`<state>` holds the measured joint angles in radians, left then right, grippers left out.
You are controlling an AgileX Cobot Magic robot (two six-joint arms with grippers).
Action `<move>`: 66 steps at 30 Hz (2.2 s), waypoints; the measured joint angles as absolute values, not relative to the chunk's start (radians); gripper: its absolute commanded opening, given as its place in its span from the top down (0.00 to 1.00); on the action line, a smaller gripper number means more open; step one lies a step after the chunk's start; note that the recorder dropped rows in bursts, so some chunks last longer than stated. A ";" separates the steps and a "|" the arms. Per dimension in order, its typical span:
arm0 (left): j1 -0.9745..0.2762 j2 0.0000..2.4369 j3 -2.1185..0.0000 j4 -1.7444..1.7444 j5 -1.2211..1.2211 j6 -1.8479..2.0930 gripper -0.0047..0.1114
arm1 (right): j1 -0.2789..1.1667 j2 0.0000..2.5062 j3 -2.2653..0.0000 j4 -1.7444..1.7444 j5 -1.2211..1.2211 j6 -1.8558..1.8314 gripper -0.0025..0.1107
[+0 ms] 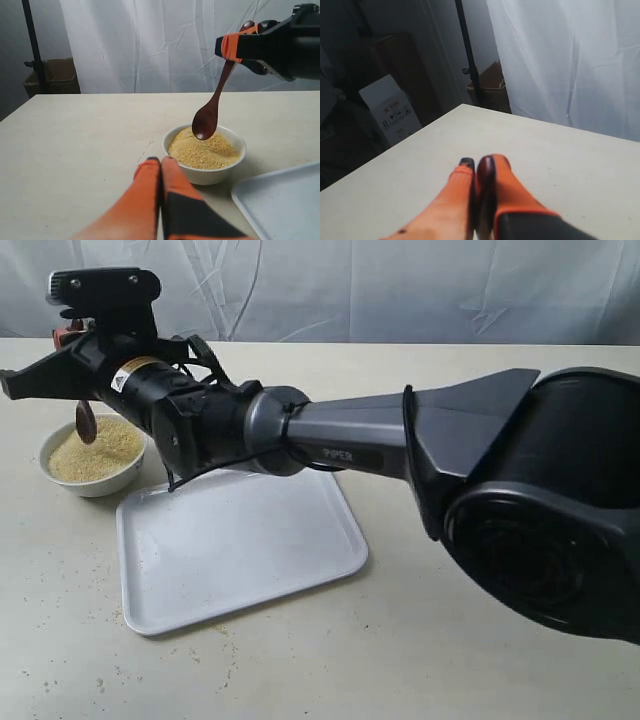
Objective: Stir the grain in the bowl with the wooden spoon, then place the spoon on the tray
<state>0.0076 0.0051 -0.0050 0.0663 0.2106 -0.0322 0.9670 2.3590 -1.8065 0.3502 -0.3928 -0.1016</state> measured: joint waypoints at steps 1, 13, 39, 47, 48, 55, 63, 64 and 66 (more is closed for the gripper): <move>0.008 0.005 -0.005 0.066 0.211 -0.032 0.96 | 0.972 2.359 -1.807 0.349 -0.395 -0.102 0.99; 0.008 0.005 -0.005 0.066 0.211 -0.032 0.96 | 0.999 2.411 -1.807 0.347 -0.396 -0.123 0.99; 0.008 0.005 -0.005 0.066 0.211 -0.032 0.96 | 0.974 2.399 -1.814 0.355 -0.373 -0.140 0.99; 0.008 0.005 -0.005 0.066 0.211 -0.032 0.96 | 1.010 2.400 -1.818 0.283 -0.378 -0.140 0.99; 0.008 0.005 -0.005 0.066 0.211 -0.032 0.96 | 1.012 2.413 -1.818 0.281 -0.378 -0.138 0.99; 0.008 0.005 -0.005 0.066 0.211 -0.032 0.96 | 0.978 2.404 -1.818 0.294 -0.346 -0.185 0.99; 0.008 0.005 -0.005 0.066 0.211 -0.032 0.96 | 0.951 2.329 -1.818 0.303 -0.313 -0.209 0.99; 0.008 0.005 -0.005 0.066 0.211 -0.032 0.96 | 0.949 2.331 -1.820 0.308 -0.313 -0.209 0.99; 0.008 0.005 -0.005 0.066 0.211 -0.032 0.96 | 0.948 2.345 -1.820 0.325 -0.311 -0.211 0.99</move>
